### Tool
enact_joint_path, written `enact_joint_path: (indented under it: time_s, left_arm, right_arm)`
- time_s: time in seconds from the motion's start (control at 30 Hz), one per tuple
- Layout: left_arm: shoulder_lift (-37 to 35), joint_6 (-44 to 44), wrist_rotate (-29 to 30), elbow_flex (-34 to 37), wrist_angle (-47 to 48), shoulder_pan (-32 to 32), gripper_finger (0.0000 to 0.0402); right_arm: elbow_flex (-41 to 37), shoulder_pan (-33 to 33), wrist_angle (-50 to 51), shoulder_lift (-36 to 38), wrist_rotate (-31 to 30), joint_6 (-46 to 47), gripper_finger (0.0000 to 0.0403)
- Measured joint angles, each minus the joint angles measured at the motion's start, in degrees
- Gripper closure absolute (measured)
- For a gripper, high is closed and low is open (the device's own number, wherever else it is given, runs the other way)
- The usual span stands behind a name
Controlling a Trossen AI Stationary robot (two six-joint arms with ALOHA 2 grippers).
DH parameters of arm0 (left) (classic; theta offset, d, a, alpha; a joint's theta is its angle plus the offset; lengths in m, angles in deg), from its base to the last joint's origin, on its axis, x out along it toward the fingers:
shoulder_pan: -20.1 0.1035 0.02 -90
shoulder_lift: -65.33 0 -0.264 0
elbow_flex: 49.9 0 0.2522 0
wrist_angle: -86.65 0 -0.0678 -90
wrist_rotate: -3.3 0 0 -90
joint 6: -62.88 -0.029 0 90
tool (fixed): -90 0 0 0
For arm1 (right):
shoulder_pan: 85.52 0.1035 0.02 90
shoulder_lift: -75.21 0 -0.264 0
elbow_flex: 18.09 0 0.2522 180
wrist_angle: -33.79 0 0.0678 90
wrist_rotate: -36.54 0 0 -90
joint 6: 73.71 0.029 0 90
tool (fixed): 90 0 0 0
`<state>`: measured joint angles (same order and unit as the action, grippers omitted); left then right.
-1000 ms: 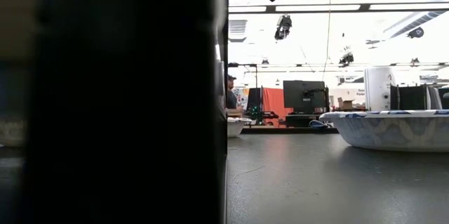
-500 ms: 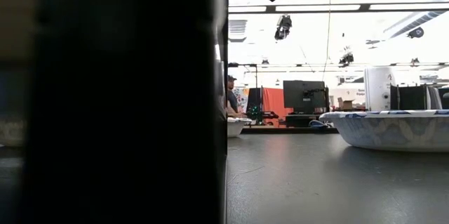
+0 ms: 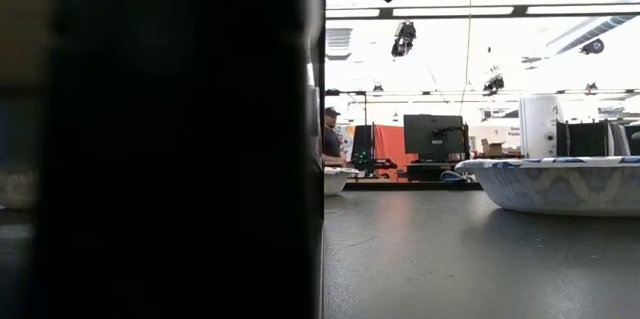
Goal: Place and stack bowls onto a shelf
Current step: Stack the red patterned bowl on top of the yellow patterned bowl on the shelf
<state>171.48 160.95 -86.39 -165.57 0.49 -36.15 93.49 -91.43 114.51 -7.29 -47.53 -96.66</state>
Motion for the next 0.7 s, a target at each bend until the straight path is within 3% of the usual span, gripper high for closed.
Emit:
enact_joint_path:
  time_s: [0.3,0.7]
  left_arm:
    - [0.0,-2.0,0.4,-3.3,0.9,0.1,0.0306]
    - [0.0,-2.8,0.2,-4.5,1.3,0.5,0.0305]
  right_arm:
    - [0.0,0.0,0.0,0.0,0.0,0.0,0.0044]
    - [0.0,0.0,0.0,0.0,0.0,0.0,0.0044]
